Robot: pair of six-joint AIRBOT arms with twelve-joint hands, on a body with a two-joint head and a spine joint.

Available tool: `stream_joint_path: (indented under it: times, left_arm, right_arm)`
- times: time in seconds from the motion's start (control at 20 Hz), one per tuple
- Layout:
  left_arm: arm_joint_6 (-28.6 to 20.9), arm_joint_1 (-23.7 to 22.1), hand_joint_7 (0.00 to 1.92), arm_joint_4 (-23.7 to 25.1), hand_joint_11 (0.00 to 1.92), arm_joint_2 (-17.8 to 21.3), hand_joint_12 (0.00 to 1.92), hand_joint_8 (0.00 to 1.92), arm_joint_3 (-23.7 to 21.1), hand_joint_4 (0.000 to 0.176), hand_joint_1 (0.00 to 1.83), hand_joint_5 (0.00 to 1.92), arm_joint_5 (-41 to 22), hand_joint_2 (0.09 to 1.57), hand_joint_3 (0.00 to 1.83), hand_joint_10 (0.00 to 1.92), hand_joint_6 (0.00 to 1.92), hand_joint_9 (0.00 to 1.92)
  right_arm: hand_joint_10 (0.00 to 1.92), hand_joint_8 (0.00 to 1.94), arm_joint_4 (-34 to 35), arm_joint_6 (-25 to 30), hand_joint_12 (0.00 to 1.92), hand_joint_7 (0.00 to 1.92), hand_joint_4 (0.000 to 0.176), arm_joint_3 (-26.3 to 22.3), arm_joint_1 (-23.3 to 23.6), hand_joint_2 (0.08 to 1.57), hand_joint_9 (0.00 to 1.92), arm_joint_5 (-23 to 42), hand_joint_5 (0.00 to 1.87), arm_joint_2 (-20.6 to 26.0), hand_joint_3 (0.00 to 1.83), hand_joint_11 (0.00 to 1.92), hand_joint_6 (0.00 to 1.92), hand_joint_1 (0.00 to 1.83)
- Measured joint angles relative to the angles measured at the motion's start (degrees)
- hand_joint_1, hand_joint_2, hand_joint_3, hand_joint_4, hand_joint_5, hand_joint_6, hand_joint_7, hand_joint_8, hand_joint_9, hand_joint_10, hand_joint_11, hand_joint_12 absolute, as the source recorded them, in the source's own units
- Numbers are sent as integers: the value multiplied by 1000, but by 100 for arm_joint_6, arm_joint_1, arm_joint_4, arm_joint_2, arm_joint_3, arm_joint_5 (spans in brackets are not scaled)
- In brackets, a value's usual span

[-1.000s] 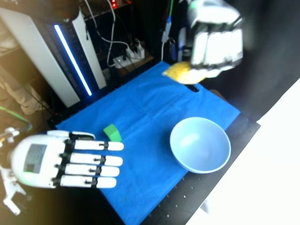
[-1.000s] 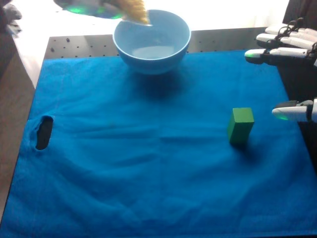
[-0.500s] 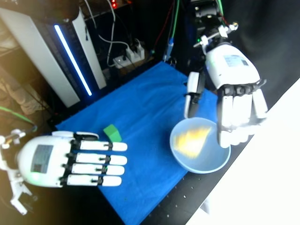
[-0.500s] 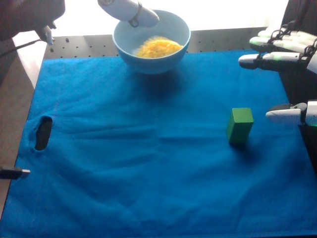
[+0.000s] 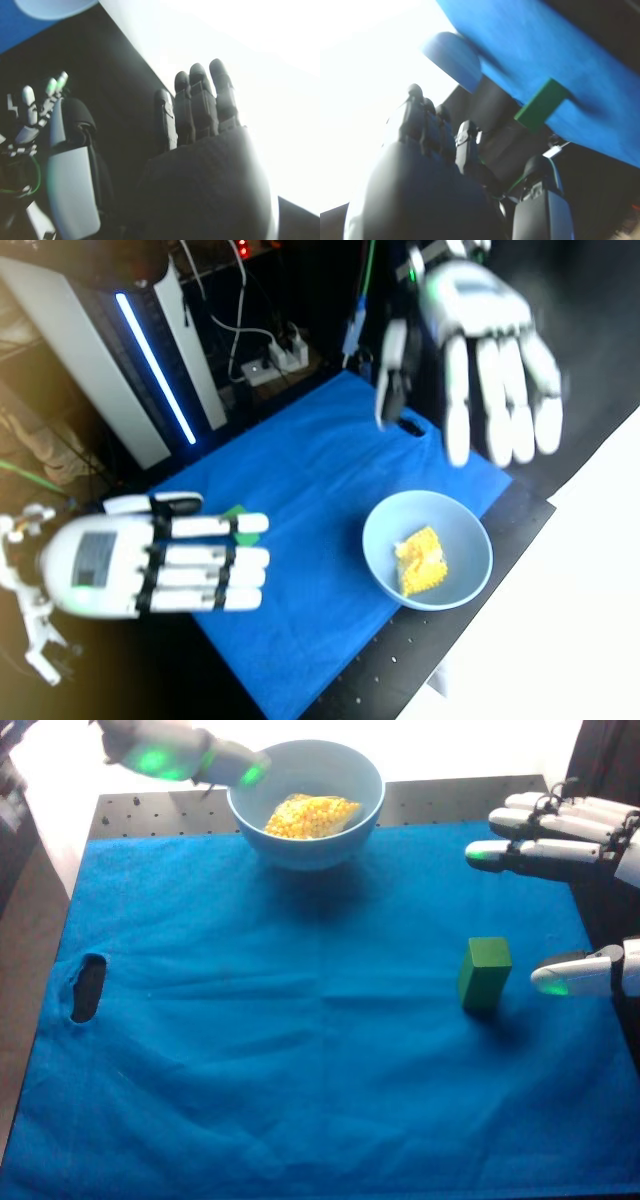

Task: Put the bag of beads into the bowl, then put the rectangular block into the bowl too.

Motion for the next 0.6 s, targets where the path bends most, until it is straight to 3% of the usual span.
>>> stream_joint_path:
  times: [0.05,0.1,0.15,0.2,0.25,0.3,0.35,0.55,0.6]
  left_arm:
    - [-321,308,278,72,0,186,922,0,-129,160,798,299,-260,976,0,0,0,300]
    - [-581,605,280,61,0,348,865,1,-234,123,841,302,-487,968,0,0,1,288]
    - [-741,905,284,-55,0,494,855,3,-337,94,883,304,-730,968,0,0,1,284]
    - [-754,1200,279,-256,0,643,829,0,-505,51,872,291,-986,983,2,0,0,270]
    - [-756,1456,260,-389,0,704,770,1,-616,53,858,282,-1215,983,1,2,0,248]
    - [-758,1821,260,-640,0,713,755,3,-752,63,828,291,-1513,977,0,0,4,231]
    - [-767,2098,260,-743,0,649,732,2,-793,68,768,291,-1690,964,0,1,2,216]
    - [-767,2347,271,-1099,0,428,596,4,-798,64,731,289,-1998,983,2,7,1,218]
    - [-782,2347,274,-1134,0,428,578,2,-798,73,719,286,-2133,977,0,5,0,220]
  right_arm:
    - [21,6,-24,-2,79,88,164,-4,0,1013,82,28,228,9,0,173,5,437]
    - [5,0,-26,-4,45,64,167,-15,0,1006,33,31,228,13,0,94,4,434]
    - [0,0,-61,-2,23,51,151,-17,0,998,6,24,242,4,0,42,8,455]
    - [9,14,-68,-4,30,88,162,-15,0,998,24,26,252,-26,0,59,10,434]
    - [13,9,-61,-7,74,144,151,-9,0,1028,91,24,226,-74,0,139,1,277]
    - [23,9,-59,-7,113,164,138,0,0,1018,142,28,240,-153,0,217,6,272]
    - [4,0,-74,-4,315,128,155,20,0,984,196,26,267,-254,0,138,8,478]
    - [0,0,-256,0,334,135,157,116,63,990,106,-140,306,-472,4,0,1,618]
    - [0,1,-275,0,481,175,157,173,116,1009,152,-186,330,-507,0,0,1,607]
